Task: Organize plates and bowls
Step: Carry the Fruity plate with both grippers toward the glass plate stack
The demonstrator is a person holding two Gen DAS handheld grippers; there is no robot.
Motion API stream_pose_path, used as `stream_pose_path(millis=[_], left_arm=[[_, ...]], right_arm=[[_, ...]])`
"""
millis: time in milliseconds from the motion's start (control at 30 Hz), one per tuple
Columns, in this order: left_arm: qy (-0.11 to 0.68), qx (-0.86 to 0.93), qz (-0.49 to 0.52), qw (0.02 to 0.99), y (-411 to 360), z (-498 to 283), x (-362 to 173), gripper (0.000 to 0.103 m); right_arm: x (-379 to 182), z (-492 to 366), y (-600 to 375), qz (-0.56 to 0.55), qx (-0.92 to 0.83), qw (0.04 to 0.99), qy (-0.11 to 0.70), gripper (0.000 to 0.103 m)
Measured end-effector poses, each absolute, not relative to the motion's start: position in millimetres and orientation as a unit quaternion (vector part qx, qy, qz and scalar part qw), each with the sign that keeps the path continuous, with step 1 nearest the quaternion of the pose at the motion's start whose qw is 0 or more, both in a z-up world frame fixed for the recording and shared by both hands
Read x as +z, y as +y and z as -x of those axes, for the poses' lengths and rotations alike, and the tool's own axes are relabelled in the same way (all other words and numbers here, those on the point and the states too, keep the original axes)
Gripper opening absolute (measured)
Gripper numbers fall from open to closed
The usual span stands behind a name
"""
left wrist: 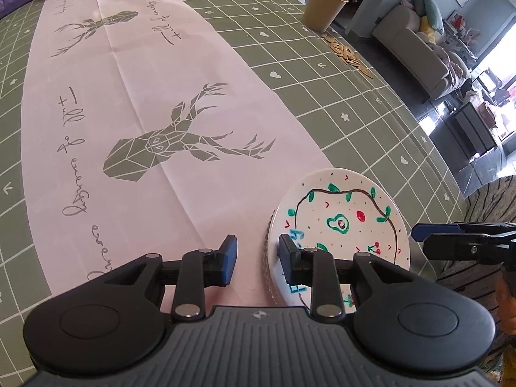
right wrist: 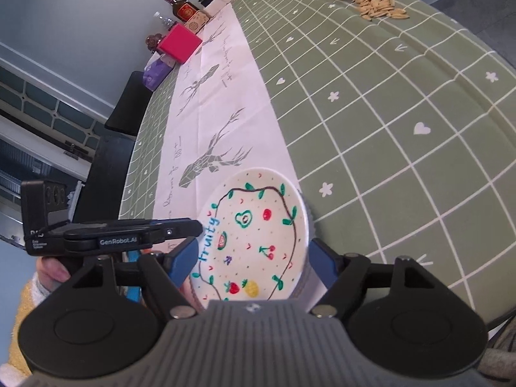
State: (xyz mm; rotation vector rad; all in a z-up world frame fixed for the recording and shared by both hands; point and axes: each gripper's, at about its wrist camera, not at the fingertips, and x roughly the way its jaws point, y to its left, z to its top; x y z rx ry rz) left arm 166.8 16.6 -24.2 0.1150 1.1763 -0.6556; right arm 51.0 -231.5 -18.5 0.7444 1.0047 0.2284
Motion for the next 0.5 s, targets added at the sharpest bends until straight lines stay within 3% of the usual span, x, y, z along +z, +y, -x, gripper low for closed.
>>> stream_pose_path(millis=[300,500], left_arm=[[0.458,-0.307,-0.075,0.831,13,-146,0,0.063],[0.399,-0.31,-0.079,0.86,11,-125,20,0.068]], right_arm=[[-17,-52,-218,-0.283,0.082,0.836,0.463,0.08],[-9,-50,-205,-0.226,0.079,0.864,0.443,0.088]])
